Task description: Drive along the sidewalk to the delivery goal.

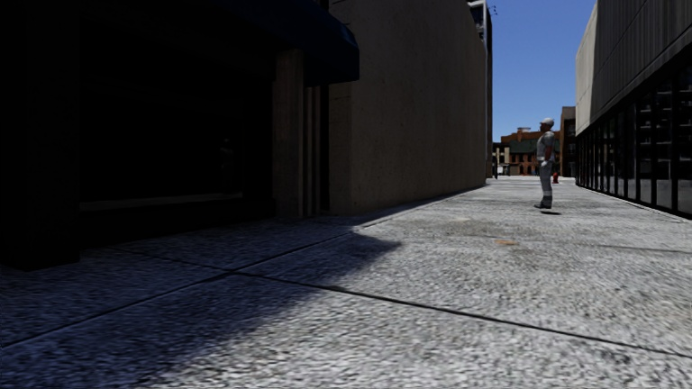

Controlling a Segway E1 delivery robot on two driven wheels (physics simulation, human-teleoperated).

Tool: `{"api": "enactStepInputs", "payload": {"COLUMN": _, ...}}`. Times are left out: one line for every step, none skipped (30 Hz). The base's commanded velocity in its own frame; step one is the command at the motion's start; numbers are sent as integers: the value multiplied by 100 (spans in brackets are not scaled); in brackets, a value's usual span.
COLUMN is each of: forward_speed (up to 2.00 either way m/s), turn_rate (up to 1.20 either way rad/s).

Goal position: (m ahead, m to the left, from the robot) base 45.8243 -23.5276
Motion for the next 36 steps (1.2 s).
{"api": "enactStepInputs", "payload": {"forward_speed": 200, "turn_rate": -57}}
{"api": "enactStepInputs", "payload": {"forward_speed": 200, "turn_rate": -57}}
{"api": "enactStepInputs", "payload": {"forward_speed": 200, "turn_rate": -57}}
{"api": "enactStepInputs", "payload": {"forward_speed": 200, "turn_rate": -57}}
{"api": "enactStepInputs", "payload": {"forward_speed": 200, "turn_rate": -57}}
{"api": "enactStepInputs", "payload": {"forward_speed": 200, "turn_rate": -55}}
{"api": "enactStepInputs", "payload": {"forward_speed": 200, "turn_rate": -54}}
{"api": "enactStepInputs", "payload": {"forward_speed": 200, "turn_rate": -54}}
{"api": "enactStepInputs", "payload": {"forward_speed": 200, "turn_rate": -53}}
{"api": "enactStepInputs", "payload": {"forward_speed": 200, "turn_rate": -52}}
{"api": "enactStepInputs", "payload": {"forward_speed": 200, "turn_rate": -52}}
{"api": "enactStepInputs", "payload": {"forward_speed": 200, "turn_rate": -51}}
{"api": "enactStepInputs", "payload": {"forward_speed": 200, "turn_rate": -51}}
{"api": "enactStepInputs", "payload": {"forward_speed": 200, "turn_rate": -51}}
{"api": "enactStepInputs", "payload": {"forward_speed": 200, "turn_rate": -50}}
{"api": "enactStepInputs", "payload": {"forward_speed": 200, "turn_rate": -47}}
{"api": "enactStepInputs", "payload": {"forward_speed": 200, "turn_rate": -46}}
{"api": "enactStepInputs", "payload": {"forward_speed": 200, "turn_rate": -42}}
{"api": "enactStepInputs", "payload": {"forward_speed": 200, "turn_rate": -42}}
{"api": "enactStepInputs", "payload": {"forward_speed": 200, "turn_rate": -37}}
{"api": "enactStepInputs", "payload": {"forward_speed": 200, "turn_rate": -21}}
{"api": "enactStepInputs", "payload": {"forward_speed": 200, "turn_rate": -3}}
{"api": "enactStepInputs", "payload": {"forward_speed": 200, "turn_rate": 0}}
{"api": "enactStepInputs", "payload": {"forward_speed": 200, "turn_rate": 0}}
{"api": "enactStepInputs", "payload": {"forward_speed": 200, "turn_rate": 0}}
{"api": "enactStepInputs", "payload": {"forward_speed": 200, "turn_rate": 0}}
{"api": "enactStepInputs", "payload": {"forward_speed": 200, "turn_rate": 0}}
{"api": "enactStepInputs", "payload": {"forward_speed": 200, "turn_rate": 0}}
{"api": "enactStepInputs", "payload": {"forward_speed": 200, "turn_rate": 0}}
{"api": "enactStepInputs", "payload": {"forward_speed": 200, "turn_rate": 0}}
{"api": "enactStepInputs", "payload": {"forward_speed": 200, "turn_rate": 0}}
{"api": "enactStepInputs", "payload": {"forward_speed": 200, "turn_rate": 0}}
{"api": "enactStepInputs", "payload": {"forward_speed": 200, "turn_rate": 0}}
{"api": "enactStepInputs", "payload": {"forward_speed": 200, "turn_rate": 0}}
{"api": "enactStepInputs", "payload": {"forward_speed": 200, "turn_rate": 0}}
{"api": "enactStepInputs", "payload": {"forward_speed": 200, "turn_rate": 0}}
